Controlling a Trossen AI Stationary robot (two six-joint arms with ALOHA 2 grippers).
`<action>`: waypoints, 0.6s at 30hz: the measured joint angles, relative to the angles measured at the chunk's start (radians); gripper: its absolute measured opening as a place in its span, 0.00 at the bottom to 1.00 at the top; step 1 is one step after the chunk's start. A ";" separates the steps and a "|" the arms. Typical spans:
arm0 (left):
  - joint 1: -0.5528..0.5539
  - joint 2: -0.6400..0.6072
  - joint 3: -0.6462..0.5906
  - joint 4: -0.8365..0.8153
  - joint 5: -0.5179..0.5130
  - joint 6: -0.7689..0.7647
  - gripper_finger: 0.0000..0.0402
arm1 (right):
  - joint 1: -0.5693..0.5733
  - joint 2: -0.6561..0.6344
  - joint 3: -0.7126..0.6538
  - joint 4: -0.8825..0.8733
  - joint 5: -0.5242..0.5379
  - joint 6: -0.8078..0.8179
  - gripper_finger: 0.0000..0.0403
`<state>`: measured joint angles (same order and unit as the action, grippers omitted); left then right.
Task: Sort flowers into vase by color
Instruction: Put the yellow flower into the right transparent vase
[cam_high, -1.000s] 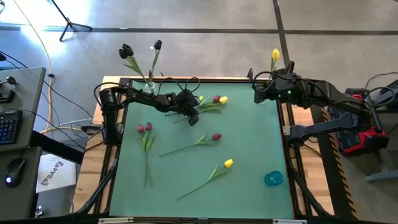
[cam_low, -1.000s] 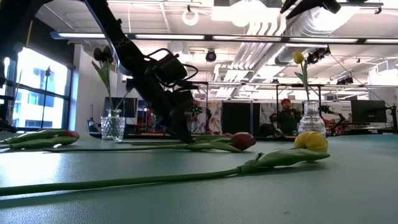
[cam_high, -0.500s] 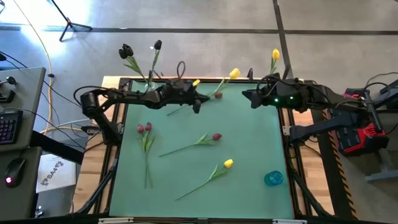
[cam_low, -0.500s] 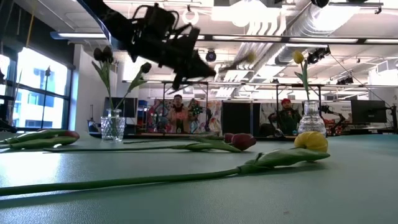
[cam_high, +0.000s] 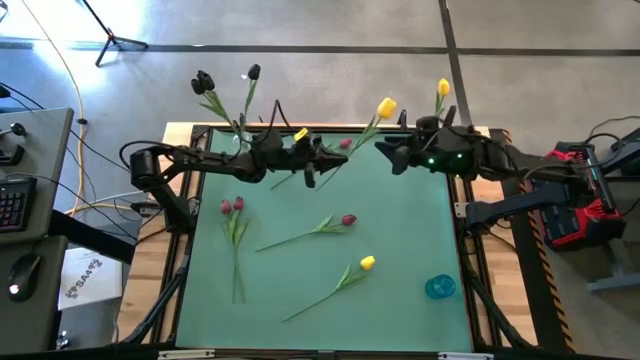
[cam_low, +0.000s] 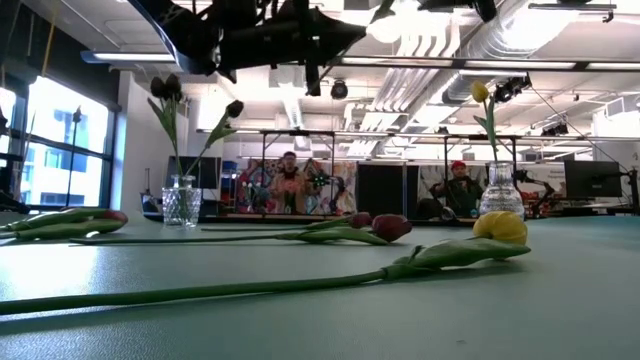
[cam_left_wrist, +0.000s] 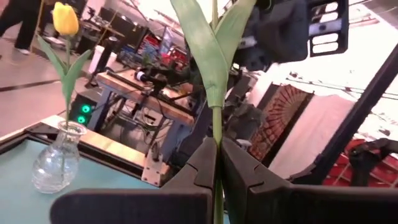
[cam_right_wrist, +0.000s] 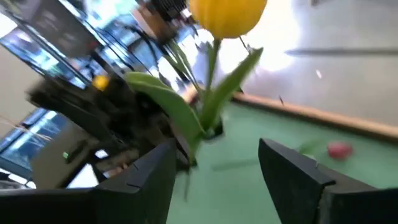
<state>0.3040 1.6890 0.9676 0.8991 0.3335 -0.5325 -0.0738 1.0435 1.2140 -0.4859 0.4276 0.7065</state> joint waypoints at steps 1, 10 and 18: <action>0.000 0.000 0.000 0.002 0.008 0.000 0.00 | 0.000 -0.004 0.000 0.031 0.002 -0.026 0.53; -0.006 0.000 0.000 0.003 0.043 0.039 0.00 | -0.028 -0.038 0.000 0.104 -0.008 -0.100 0.46; -0.032 0.000 0.000 -0.018 0.050 0.175 0.00 | -0.058 -0.008 0.000 0.103 -0.075 -0.058 0.39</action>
<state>0.2720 1.6886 0.9676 0.8806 0.3832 -0.3579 -0.1322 1.0356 1.2140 -0.3828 0.3523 0.6488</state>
